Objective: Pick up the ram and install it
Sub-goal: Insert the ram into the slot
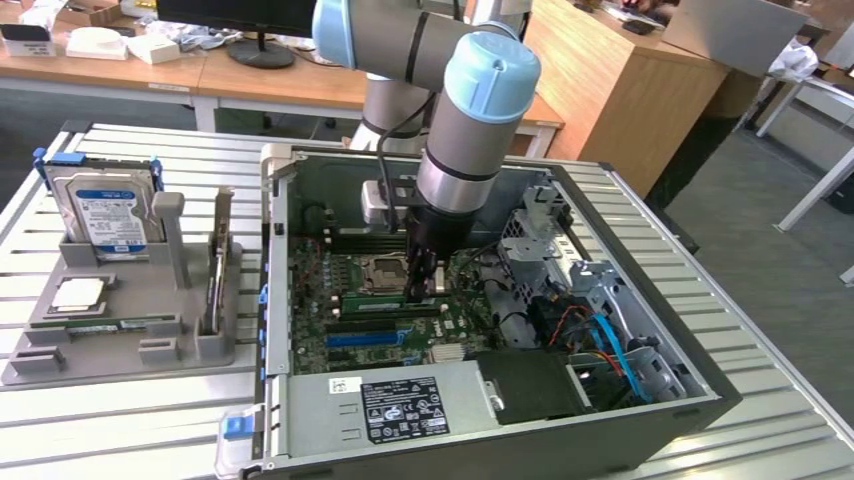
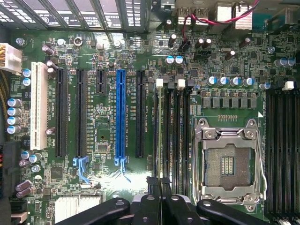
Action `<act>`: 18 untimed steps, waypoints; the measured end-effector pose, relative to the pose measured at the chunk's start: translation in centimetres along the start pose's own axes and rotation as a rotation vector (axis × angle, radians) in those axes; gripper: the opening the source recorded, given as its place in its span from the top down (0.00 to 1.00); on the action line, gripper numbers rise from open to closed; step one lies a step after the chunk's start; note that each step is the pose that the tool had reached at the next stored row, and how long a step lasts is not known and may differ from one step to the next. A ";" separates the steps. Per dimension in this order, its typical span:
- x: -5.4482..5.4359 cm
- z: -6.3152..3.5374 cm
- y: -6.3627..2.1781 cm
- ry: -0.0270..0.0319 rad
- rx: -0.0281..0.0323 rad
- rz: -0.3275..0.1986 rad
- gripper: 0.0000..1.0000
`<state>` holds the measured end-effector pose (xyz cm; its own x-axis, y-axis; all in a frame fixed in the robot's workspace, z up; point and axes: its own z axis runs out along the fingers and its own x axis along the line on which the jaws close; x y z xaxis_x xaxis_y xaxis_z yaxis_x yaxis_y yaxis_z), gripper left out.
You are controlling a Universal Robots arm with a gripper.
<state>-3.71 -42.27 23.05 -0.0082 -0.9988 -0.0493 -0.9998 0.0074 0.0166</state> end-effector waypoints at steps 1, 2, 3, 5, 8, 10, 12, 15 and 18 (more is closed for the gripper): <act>0.0 0.00 0.00 -0.0002 0.0000 0.000 0.89; 0.0 -0.01 0.00 -0.0002 -0.0002 -0.001 0.89; 0.0 -0.01 0.00 -0.0002 -0.0002 -0.002 0.89; 0.0 -0.01 0.00 -0.0002 -0.0003 -0.003 0.89; 0.0 -0.01 0.00 -0.0001 -0.0004 -0.005 0.89; 0.0 -0.02 0.00 -0.0001 -0.0005 -0.008 0.89; 0.0 -0.02 0.00 0.0000 -0.0007 -0.010 0.89; 0.0 -0.02 0.00 0.0001 -0.0008 -0.013 0.89; 0.0 -0.01 0.00 0.0000 -0.0010 -0.017 0.89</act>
<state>-3.71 -42.27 23.06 0.0086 -0.9987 -0.0495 -0.9998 -0.0094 0.0167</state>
